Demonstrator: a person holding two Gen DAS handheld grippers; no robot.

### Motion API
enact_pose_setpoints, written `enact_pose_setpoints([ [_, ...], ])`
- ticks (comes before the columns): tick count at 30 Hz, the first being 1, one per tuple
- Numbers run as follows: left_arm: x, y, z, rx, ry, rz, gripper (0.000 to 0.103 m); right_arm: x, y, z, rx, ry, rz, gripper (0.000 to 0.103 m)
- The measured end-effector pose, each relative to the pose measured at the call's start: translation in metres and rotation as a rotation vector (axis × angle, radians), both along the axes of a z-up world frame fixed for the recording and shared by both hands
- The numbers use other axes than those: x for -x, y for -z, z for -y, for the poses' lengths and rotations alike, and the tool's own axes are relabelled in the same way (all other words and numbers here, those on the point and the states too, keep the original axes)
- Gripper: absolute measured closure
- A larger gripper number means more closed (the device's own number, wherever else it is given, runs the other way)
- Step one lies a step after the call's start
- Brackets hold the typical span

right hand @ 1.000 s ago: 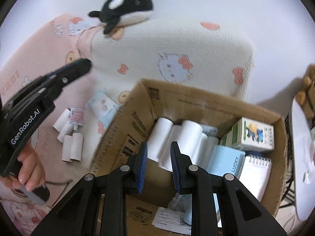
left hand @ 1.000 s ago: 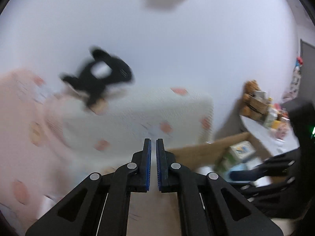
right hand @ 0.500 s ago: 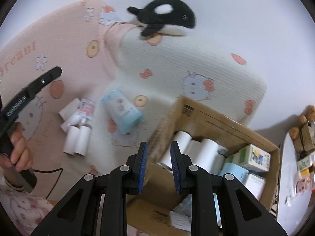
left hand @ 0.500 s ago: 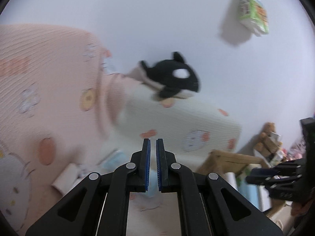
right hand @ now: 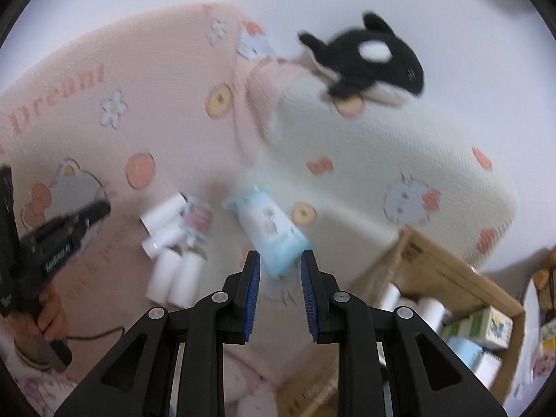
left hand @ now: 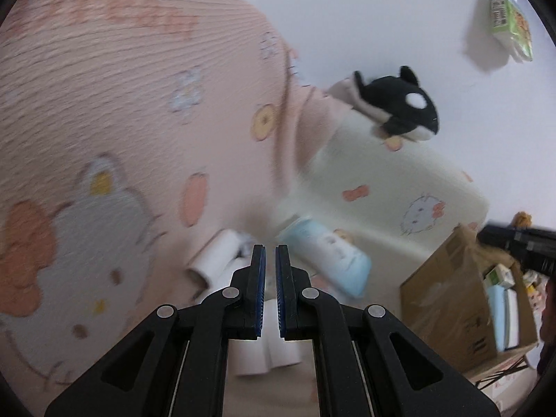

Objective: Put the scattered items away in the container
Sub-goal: 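Withdraw the left gripper from the box back toward the blanket tubes, then lower both grippers over a standing white paper tube on the blanket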

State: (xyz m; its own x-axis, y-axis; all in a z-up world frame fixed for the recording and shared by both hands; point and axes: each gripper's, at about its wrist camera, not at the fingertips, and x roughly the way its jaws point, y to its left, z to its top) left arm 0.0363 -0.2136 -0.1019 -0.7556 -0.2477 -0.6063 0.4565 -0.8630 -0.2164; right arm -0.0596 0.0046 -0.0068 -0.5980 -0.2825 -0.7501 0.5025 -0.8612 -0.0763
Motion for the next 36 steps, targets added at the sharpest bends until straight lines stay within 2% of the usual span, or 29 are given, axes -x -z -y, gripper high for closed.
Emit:
enact_pose_setpoints([
  [3,-0.016,0.001,0.008,0.013,-0.014,0.023,0.096,-0.004,-0.006,0.010,0.113,-0.039,-0.064,0.083],
  [7,-0.021,0.012,0.013,0.015,0.003,0.074,0.092,-0.008,0.003,0.025,0.256,-0.119,-0.067,0.083],
  [10,-0.023,0.029,0.014,-0.036,0.033,0.088,0.089,-0.010,0.020,0.037,0.353,-0.212,-0.013,0.083],
  [14,-0.019,0.055,0.017,-0.189,0.075,0.058,0.089,-0.008,0.051,0.047,0.518,-0.296,0.134,0.083],
  [15,-0.017,0.062,0.016,-0.208,0.077,0.069,0.089,-0.007,0.058,0.052,0.508,-0.288,0.148,0.083],
  [17,-0.010,0.077,0.012,-0.182,0.061,0.121,0.089,-0.007,0.069,0.058,0.465,-0.272,0.140,0.083],
  [19,-0.008,0.088,0.007,-0.151,0.042,0.157,0.086,-0.007,0.080,0.064,0.435,-0.268,0.136,0.083],
  [20,-0.008,0.094,0.007,-0.159,0.037,0.168,0.081,-0.007,0.085,0.066,0.429,-0.268,0.144,0.083],
  [21,-0.008,0.101,0.008,-0.195,0.033,0.172,0.074,-0.006,0.092,0.069,0.414,-0.259,0.161,0.083],
  [23,-0.010,0.108,0.012,-0.278,0.037,0.141,0.071,-0.002,0.102,0.071,0.389,-0.248,0.184,0.083],
  [24,-0.011,0.111,0.013,-0.321,0.044,0.128,0.071,0.000,0.109,0.071,0.379,-0.241,0.199,0.083],
  [26,-0.009,0.114,0.012,-0.358,0.073,0.115,0.071,0.004,0.122,0.069,0.376,-0.231,0.247,0.083],
  [29,-0.004,0.114,0.002,-0.317,0.087,0.127,0.071,0.013,0.142,0.066,0.400,-0.202,0.345,0.083],
  [31,-0.001,0.113,-0.004,-0.285,0.097,0.120,0.071,0.016,0.149,0.064,0.412,-0.189,0.359,0.083],
  [32,0.000,0.114,-0.006,-0.279,0.093,0.118,0.073,0.018,0.154,0.063,0.412,-0.182,0.368,0.083],
  [35,0.004,0.120,-0.008,-0.305,0.105,0.117,0.087,0.022,0.166,0.059,0.426,-0.171,0.381,0.083],
  [36,0.006,0.123,-0.008,-0.327,0.103,0.118,0.088,0.024,0.170,0.058,0.425,-0.165,0.385,0.082],
])
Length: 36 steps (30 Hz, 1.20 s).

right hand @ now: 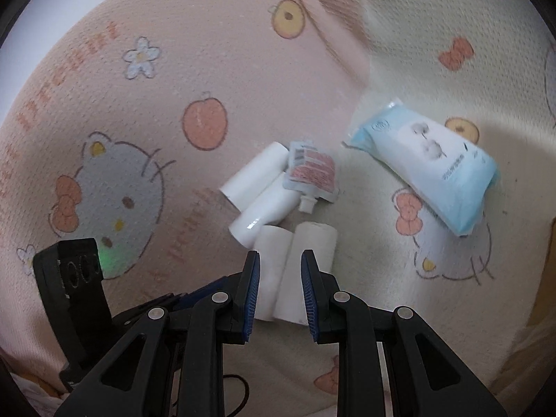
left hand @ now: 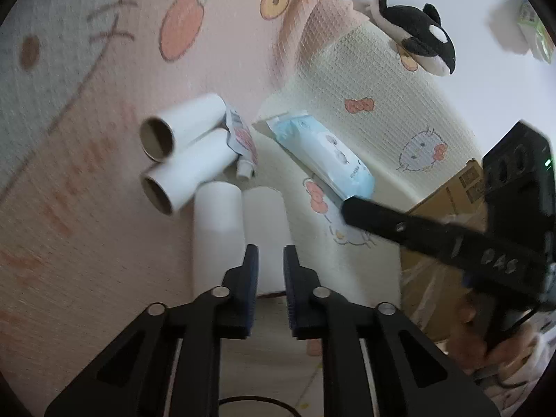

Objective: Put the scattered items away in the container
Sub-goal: 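Lower both grippers over a standing white paper tube on the blanket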

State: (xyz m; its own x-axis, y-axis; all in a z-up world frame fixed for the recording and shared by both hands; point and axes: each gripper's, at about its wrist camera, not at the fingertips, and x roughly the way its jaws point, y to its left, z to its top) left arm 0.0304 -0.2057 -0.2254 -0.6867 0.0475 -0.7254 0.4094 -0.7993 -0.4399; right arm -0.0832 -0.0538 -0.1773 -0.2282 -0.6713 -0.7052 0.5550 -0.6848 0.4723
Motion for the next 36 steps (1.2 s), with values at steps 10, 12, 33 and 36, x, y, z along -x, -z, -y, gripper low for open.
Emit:
enact_pose_setpoints([
  [10,0.014,0.028,-0.008,-0.066,0.013,0.073,0.091,0.009,0.038,-0.002,-0.074,0.017,0.106,0.081],
  [12,0.018,0.030,-0.006,-0.088,0.003,0.073,0.091,0.009,0.040,-0.002,-0.081,0.015,0.106,0.081],
  [33,0.065,0.041,0.009,-0.257,0.036,0.111,0.086,0.004,0.050,-0.001,-0.195,-0.020,0.059,0.081],
  [36,0.073,0.042,0.007,-0.253,0.041,0.125,0.084,0.005,0.052,0.000,-0.197,-0.022,0.063,0.081],
])
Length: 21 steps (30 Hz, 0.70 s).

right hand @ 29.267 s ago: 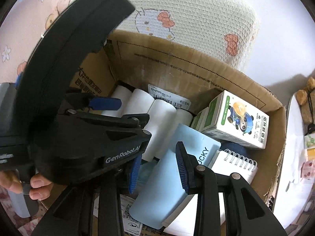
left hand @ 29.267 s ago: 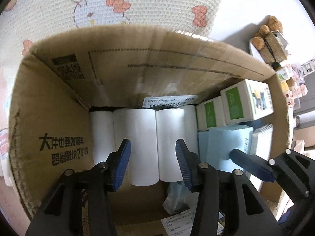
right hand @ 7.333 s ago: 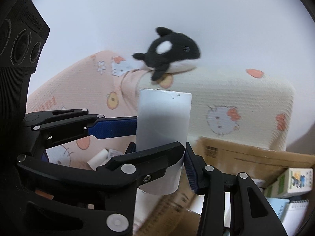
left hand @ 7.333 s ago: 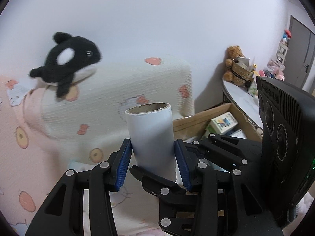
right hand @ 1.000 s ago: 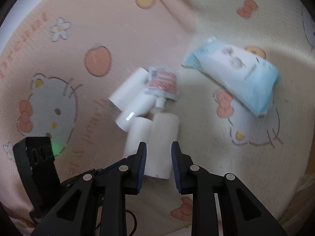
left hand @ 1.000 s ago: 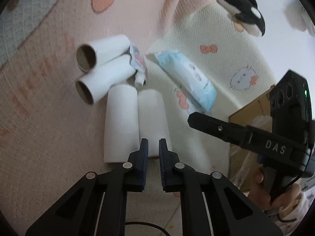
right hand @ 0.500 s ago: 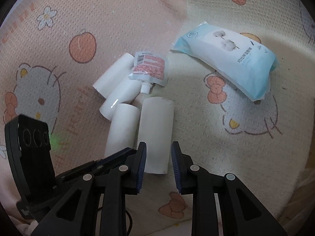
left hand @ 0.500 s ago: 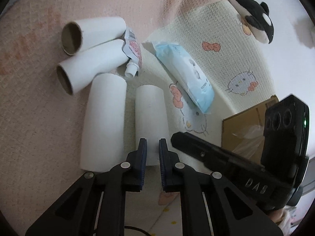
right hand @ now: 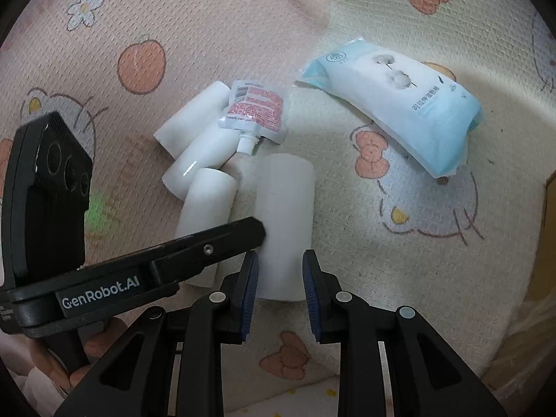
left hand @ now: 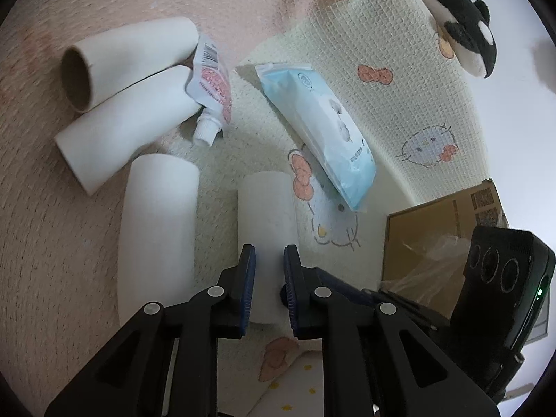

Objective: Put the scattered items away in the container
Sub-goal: 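Lower both grippers over a standing white paper tube on the blanket, then close the left gripper around the standing white tube while the right gripper closes on it too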

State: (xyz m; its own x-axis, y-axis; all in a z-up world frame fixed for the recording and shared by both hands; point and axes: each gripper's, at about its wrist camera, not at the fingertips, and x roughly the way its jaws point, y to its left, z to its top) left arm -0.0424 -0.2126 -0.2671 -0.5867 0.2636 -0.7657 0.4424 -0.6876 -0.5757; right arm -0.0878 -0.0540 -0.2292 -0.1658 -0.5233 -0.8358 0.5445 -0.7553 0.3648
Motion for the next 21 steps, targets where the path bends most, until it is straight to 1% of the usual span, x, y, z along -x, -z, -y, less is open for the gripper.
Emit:
enact_pose_setpoints([
  [1,0.002,0.000,0.000,-0.002,0.003,0.005,0.083,0.001,0.001,-0.001,0.006,0.002,0.005,0.081],
  [3,0.008,0.002,-0.001,-0.011,0.023,0.029,0.077,0.003,0.003,-0.001,0.002,0.010,0.014,0.073],
  [4,0.010,0.001,-0.002,-0.004,0.036,0.037,0.076,0.004,0.005,-0.001,-0.002,0.015,0.015,0.072],
  [7,0.023,-0.003,-0.010,0.055,0.113,0.074,0.074,0.005,0.009,0.001,0.001,0.016,0.005,0.068],
  [9,0.028,-0.004,-0.012,0.064,0.137,0.092,0.071,0.007,0.013,0.002,-0.003,0.016,0.011,0.065],
  [13,0.032,0.001,-0.007,0.018,0.113,0.106,0.068,0.013,0.019,-0.001,0.030,0.033,0.035,0.063],
  [15,0.034,0.002,-0.007,0.016,0.095,0.109,0.067,0.016,0.022,-0.004,0.056,0.044,0.039,0.063],
  [18,0.037,0.003,-0.008,0.027,0.065,0.120,0.064,0.018,0.024,-0.004,0.074,0.053,0.042,0.063],
  [21,0.040,0.003,-0.009,0.031,0.047,0.127,0.063,0.020,0.025,-0.005,0.081,0.058,0.040,0.063],
])
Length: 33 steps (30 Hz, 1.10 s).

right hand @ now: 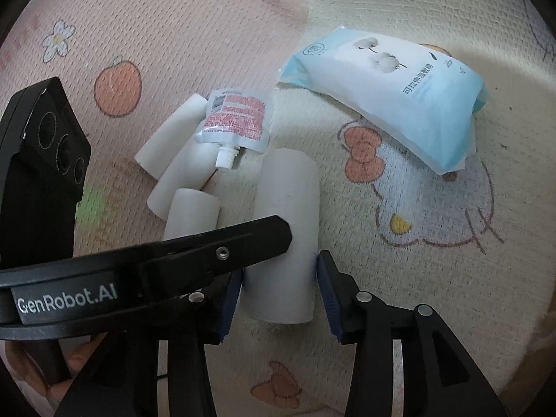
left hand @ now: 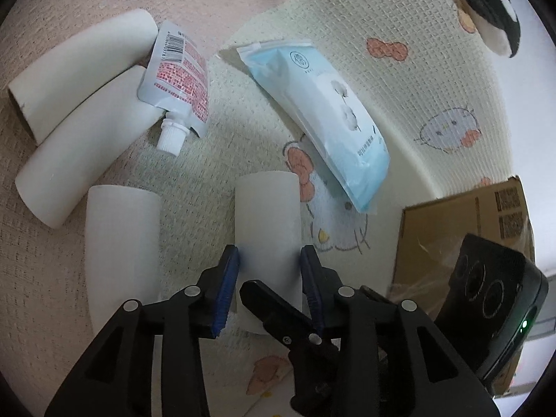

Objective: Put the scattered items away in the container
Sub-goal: 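Close the left gripper around the standing white tube while the right gripper closes on it too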

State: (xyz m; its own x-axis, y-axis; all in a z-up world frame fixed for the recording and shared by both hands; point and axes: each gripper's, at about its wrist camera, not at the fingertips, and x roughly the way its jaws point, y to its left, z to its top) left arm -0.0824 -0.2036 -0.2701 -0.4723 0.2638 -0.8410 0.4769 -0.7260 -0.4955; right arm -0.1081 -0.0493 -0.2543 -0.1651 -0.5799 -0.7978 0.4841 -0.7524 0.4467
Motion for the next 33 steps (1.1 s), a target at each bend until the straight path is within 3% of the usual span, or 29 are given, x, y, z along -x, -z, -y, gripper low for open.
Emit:
enact_pose_setpoints([
  [8,0.001,0.002,-0.002,-0.013,-0.032,0.003,0.061,0.001,0.001,0.000,0.001,0.008,-0.008,0.062],
  [19,-0.005,-0.015,-0.017,0.066,0.024,-0.057,0.061,-0.003,-0.010,0.007,-0.056,0.006,-0.050,0.060],
  [33,-0.012,-0.073,-0.019,0.187,0.083,-0.189,0.061,-0.005,-0.069,0.018,-0.015,0.010,-0.144,0.060],
])
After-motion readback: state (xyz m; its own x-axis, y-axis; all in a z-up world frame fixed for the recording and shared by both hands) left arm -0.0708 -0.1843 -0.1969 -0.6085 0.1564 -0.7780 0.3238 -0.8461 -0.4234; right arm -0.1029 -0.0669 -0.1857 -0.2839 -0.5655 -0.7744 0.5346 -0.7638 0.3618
